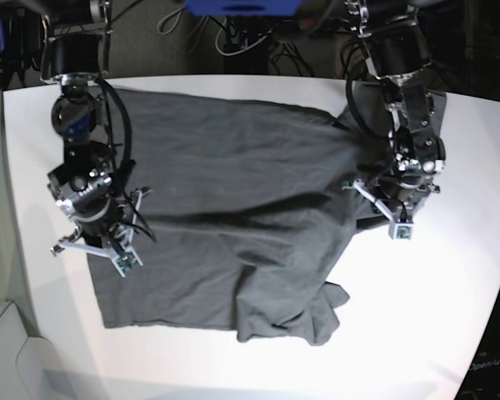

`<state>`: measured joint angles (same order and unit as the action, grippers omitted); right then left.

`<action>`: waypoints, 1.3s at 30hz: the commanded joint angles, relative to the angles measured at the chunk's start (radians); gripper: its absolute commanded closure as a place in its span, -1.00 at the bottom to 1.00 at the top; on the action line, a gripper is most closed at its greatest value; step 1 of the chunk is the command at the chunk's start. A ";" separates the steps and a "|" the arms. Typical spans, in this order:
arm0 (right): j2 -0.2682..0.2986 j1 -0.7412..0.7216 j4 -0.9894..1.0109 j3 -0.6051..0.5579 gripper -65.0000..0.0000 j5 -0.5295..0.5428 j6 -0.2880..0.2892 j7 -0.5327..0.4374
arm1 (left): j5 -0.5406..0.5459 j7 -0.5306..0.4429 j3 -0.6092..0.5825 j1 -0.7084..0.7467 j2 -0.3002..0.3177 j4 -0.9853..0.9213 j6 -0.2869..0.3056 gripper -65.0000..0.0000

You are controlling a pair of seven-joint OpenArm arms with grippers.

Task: Layout the t-shirt on the table in an organized manner, then fold the t-shirt properly
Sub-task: 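Pull both held corners apart to stretch the shirt flat, then drag the left gripper along the shirt side toward the hem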

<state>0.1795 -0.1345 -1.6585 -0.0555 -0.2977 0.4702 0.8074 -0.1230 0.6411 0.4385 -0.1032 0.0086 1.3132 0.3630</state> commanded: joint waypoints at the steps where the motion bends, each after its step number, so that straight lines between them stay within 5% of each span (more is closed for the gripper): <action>1: 0.005 -0.017 0.011 0.004 1.00 -0.001 -0.009 -0.010 | 0.010 -0.023 0.024 -0.005 0.023 0.006 -0.006 0.99; 9: 0.005 -0.009 0.197 -0.028 1.00 -0.001 -0.009 -0.044 | 0.010 -0.025 0.236 0.027 0.054 0.007 -0.005 0.99; 18: 0.033 0.006 0.284 -0.024 1.00 -0.001 -0.009 -0.059 | 0.012 -0.025 0.314 0.113 0.080 0.064 0.001 0.99; 22: 0.041 0.006 0.311 -0.022 1.00 -0.001 -0.009 -0.055 | 0.105 -0.013 0.351 0.167 0.067 0.188 0.003 0.99; 31: 0.059 0.006 0.225 -0.020 1.00 -0.002 -0.009 -0.053 | 0.233 -0.005 0.342 0.214 0.061 0.371 -0.005 0.99; 39: 0.031 0.031 0.080 -0.028 1.00 -0.001 -0.009 -0.018 | 0.228 0.142 0.208 0.052 0.044 0.369 -0.006 0.99</action>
<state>0.2085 -0.0933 -1.5642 -0.0856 -0.3004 0.4671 0.8024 0.0937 0.8021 0.6472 -0.0391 0.0463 1.6627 0.3527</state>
